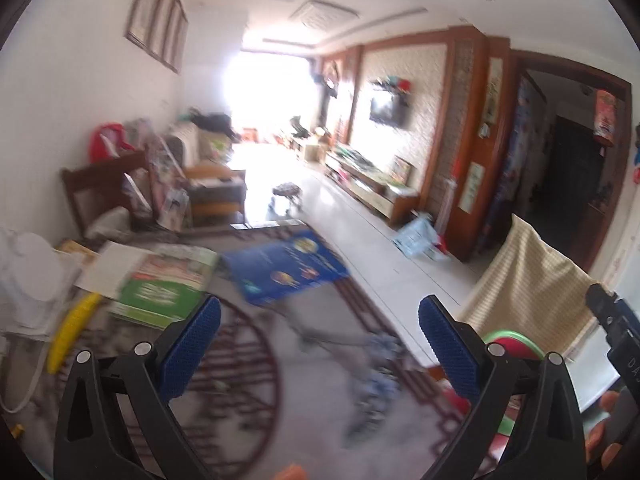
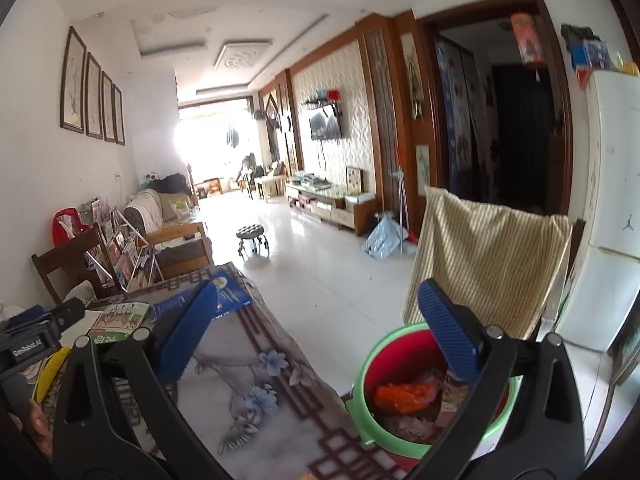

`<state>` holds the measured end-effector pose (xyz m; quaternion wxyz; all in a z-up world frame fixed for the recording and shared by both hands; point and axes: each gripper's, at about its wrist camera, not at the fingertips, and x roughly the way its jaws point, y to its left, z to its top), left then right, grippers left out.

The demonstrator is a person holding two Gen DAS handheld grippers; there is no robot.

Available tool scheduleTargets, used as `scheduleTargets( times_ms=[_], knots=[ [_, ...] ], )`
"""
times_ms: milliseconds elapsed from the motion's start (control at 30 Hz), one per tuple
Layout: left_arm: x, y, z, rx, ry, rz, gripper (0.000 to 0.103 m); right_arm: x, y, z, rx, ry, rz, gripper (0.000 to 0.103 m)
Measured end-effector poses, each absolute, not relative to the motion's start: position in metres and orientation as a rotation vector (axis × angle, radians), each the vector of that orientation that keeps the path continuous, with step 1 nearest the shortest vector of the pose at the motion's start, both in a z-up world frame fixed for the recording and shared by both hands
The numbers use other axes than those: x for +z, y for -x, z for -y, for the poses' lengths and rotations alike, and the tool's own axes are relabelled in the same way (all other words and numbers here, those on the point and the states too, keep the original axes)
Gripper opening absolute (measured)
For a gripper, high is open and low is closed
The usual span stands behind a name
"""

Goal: Collect trash

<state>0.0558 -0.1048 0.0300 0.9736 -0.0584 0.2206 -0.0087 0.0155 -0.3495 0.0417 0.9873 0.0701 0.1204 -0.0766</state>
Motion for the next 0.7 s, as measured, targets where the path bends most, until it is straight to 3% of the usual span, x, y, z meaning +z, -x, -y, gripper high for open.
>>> scheduleTargets(
  times_ms=[167, 400, 700],
  knots=[
    [0.046, -0.019, 0.057, 0.091, 0.043, -0.313, 0.095, 0.051, 0.000, 0.298, -0.149, -0.099, -0.166, 0.098],
    [0.056, 0.010, 0.034, 0.155, 0.019, -0.270, 0.095, 0.045, 0.008, 0.257, -0.106, -0.175, -0.240, 0.098],
    [0.050, 0.014, 0.021, 0.135, 0.128, -0.334, 0.095, 0.051, 0.013, 0.254, -0.126, -0.138, -0.276, 0.098]
  ],
)
